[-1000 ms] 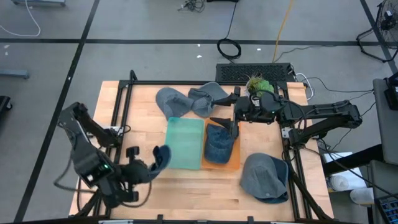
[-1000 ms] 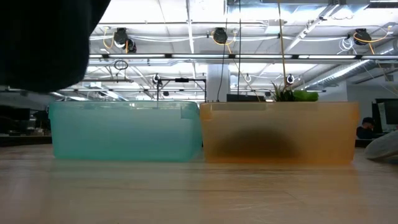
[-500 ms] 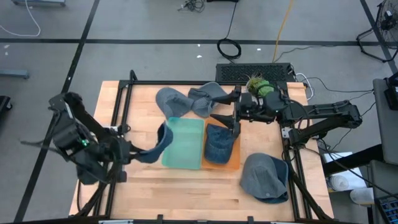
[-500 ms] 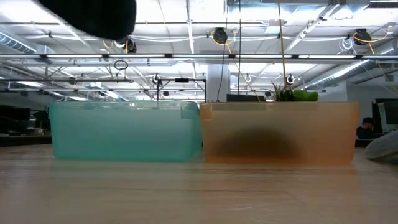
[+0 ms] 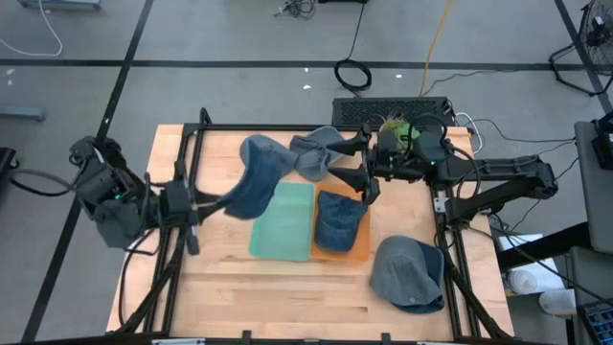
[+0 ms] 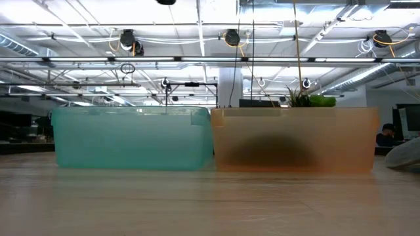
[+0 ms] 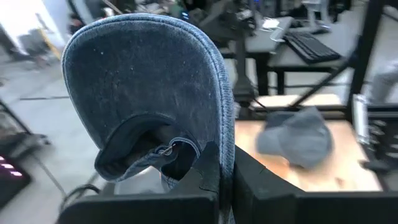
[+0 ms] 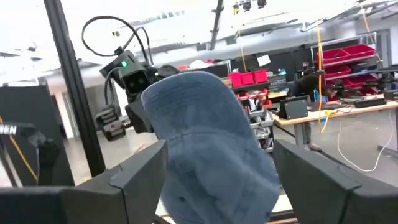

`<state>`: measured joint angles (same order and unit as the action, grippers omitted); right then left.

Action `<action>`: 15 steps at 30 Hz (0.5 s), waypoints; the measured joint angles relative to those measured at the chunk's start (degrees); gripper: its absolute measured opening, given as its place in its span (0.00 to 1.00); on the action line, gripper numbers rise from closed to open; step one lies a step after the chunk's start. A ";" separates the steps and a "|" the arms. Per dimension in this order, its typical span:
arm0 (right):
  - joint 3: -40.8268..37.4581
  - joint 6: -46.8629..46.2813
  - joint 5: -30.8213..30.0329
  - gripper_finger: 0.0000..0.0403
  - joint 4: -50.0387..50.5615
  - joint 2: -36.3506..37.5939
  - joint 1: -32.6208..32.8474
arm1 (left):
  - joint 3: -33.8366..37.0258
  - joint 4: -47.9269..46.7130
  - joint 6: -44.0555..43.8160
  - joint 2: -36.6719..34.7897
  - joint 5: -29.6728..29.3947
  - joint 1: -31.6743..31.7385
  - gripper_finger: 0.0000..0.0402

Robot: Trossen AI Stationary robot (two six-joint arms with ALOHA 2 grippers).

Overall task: Pick & Place hat
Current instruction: Put the left blue cap into the orange bin

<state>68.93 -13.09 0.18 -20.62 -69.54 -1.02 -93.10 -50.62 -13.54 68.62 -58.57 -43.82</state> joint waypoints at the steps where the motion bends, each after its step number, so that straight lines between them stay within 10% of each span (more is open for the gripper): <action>1: 0.00 -1.17 -0.06 0.70 -0.65 0.00 -0.40 | 0.00 1.24 1.80 0.00 -0.29 0.92 0.02; 15: 0.00 -8.78 -0.30 0.70 -4.23 0.00 -6.55 | 0.00 20.48 27.63 -0.04 0.37 11.90 0.02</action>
<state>68.93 -21.87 -0.12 -24.85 -69.54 -7.57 -93.10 -30.14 14.09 68.58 -58.21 -31.92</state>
